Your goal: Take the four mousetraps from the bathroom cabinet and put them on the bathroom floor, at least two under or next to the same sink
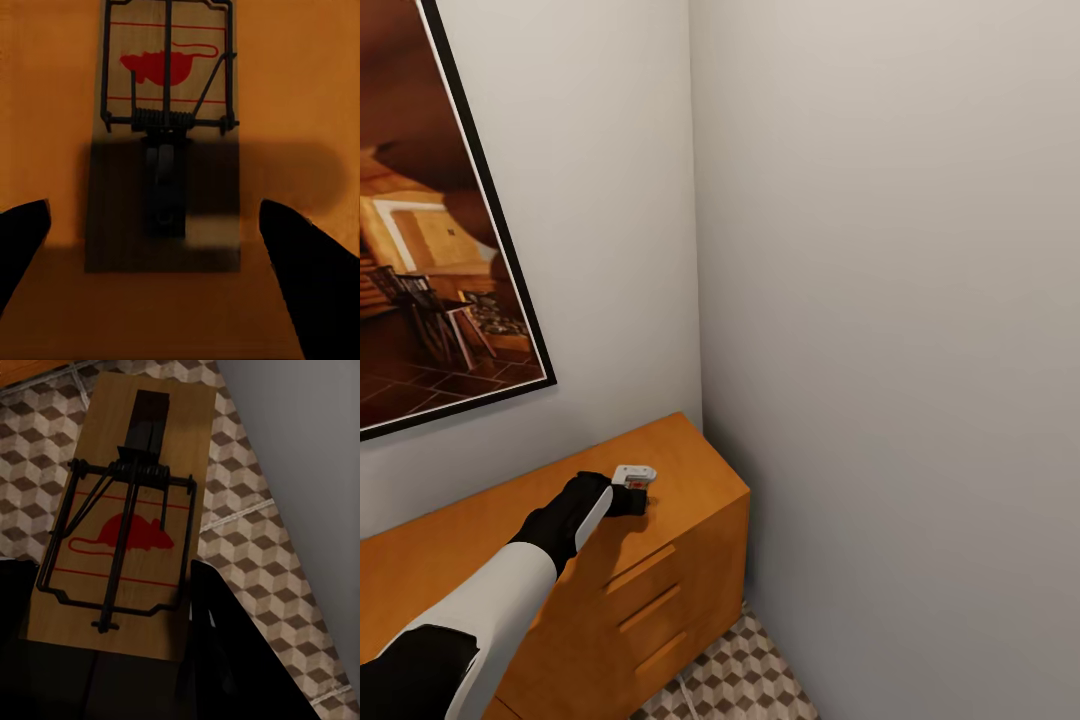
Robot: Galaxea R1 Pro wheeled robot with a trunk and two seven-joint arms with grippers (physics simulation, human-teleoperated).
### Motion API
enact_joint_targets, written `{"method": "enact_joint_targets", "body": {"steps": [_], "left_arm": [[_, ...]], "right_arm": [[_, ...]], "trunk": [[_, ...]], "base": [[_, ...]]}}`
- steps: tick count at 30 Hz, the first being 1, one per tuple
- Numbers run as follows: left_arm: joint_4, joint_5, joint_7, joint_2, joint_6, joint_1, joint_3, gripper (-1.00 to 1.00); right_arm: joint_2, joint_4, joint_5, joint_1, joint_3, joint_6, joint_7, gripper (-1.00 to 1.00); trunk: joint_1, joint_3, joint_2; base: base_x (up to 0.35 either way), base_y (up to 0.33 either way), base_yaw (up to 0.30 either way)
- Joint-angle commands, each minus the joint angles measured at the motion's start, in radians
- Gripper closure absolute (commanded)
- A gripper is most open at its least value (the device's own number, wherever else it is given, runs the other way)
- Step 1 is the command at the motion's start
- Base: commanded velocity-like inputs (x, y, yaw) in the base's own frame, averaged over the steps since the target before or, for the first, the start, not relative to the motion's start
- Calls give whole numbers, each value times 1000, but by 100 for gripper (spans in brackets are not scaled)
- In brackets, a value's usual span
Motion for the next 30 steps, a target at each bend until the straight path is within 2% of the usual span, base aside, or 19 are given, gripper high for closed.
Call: {"method": "enact_joint_targets", "body": {"steps": [1,21,30], "left_arm": [[34,14,3,2,4,0,-7,100],[31,14,3,0,5,0,-7,100],[-20,14,3,0,5,0,-7,100]], "right_arm": [[1,1,4,-1,5,-2,-6,100],[2,1,4,-1,5,-2,-6,100],[2,1,4,-1,5,-2,-6,100]], "trunk": [[1,-2,-2],[1,-2,-2],[1,-2,-2]], "base": [[0,0,0],[0,0,0],[0,0,0]]}}
